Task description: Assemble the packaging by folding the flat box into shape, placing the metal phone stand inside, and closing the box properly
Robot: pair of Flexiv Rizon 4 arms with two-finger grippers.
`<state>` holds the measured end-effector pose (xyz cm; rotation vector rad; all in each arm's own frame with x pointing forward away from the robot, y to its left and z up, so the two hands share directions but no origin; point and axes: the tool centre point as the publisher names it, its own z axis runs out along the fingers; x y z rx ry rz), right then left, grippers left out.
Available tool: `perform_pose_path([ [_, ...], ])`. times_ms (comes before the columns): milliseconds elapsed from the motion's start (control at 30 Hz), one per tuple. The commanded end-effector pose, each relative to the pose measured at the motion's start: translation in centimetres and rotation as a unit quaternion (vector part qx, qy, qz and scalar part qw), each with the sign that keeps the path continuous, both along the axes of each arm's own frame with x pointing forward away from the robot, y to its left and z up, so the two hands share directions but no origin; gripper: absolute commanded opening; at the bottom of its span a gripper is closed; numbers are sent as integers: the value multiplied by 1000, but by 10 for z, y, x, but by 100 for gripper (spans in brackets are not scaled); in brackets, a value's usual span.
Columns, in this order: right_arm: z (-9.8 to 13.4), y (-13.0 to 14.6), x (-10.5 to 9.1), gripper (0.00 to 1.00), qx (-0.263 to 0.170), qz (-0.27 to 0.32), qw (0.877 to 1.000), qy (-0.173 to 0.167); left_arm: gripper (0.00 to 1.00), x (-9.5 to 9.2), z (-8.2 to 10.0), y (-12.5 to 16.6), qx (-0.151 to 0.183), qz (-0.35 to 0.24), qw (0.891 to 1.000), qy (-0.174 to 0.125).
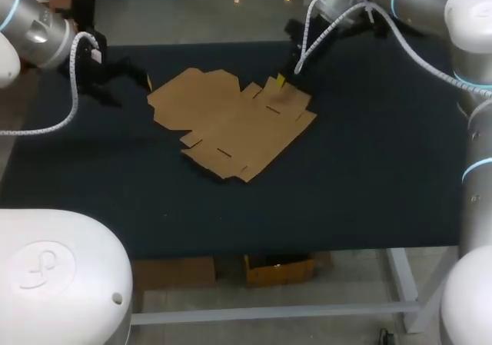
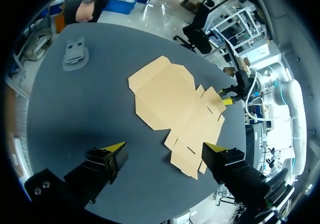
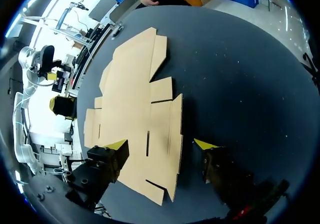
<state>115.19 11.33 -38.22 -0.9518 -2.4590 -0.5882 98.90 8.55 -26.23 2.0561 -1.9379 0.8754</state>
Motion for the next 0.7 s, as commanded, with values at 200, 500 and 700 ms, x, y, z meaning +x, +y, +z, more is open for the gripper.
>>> perform_pose_path([
  [200, -15, 6, 11, 42, -27, 36, 998, 53, 100, -19, 1, 3, -6, 6, 1000, -10],
  [500, -25, 3, 1, 0, -17, 22, 998, 63, 100, -28, -2, 2, -17, 4, 1000, -11],
  [700, -22, -8, -14, 0, 14, -22, 998, 50, 100, -32, -6, 1, -24, 0, 1000, -10],
])
